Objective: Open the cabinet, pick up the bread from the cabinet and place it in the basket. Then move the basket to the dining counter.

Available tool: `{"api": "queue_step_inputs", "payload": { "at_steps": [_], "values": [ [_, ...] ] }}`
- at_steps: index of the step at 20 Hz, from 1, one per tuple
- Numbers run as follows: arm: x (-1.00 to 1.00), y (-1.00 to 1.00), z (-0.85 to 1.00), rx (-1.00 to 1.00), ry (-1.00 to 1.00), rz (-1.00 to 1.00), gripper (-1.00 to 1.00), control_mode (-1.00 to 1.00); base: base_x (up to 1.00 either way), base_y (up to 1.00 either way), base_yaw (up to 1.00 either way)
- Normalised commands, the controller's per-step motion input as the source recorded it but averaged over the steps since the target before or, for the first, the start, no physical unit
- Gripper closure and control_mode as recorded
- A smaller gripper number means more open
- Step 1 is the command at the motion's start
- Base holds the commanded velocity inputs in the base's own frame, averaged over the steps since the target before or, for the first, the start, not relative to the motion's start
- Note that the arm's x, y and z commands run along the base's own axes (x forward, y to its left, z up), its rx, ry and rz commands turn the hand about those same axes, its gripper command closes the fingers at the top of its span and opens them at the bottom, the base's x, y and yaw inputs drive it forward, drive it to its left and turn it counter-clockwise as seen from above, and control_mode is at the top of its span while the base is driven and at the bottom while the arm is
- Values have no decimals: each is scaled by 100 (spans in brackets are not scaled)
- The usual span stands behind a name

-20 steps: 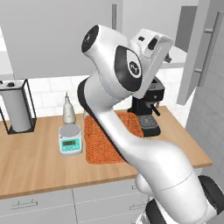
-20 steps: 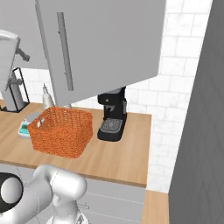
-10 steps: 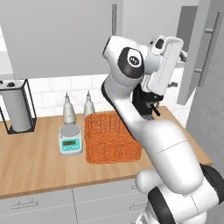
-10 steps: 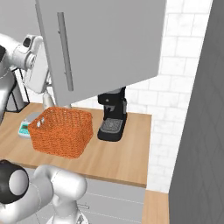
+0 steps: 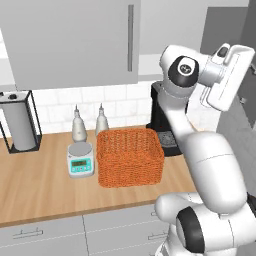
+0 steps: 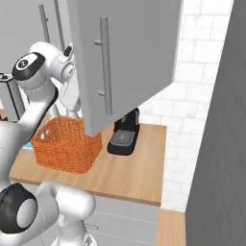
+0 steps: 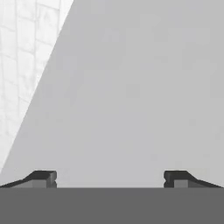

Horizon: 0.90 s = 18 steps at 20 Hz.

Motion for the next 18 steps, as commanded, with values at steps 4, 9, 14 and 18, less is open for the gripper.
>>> {"api": "queue_step_inputs", "payload": {
  "at_steps": [4, 9, 14, 18],
  "values": [
    [-19, -96, -16, 0, 0, -4, -100, -100, 0, 0, 0],
    [21, -70, -8, 0, 0, 5, -100, -100, 0, 0, 0],
    [33, -50, 0, 1, 1, 4, -100, -100, 0, 0, 0],
    [0, 59, -6, 0, 2, 0, -100, -100, 0, 0, 0]
  ]
}}
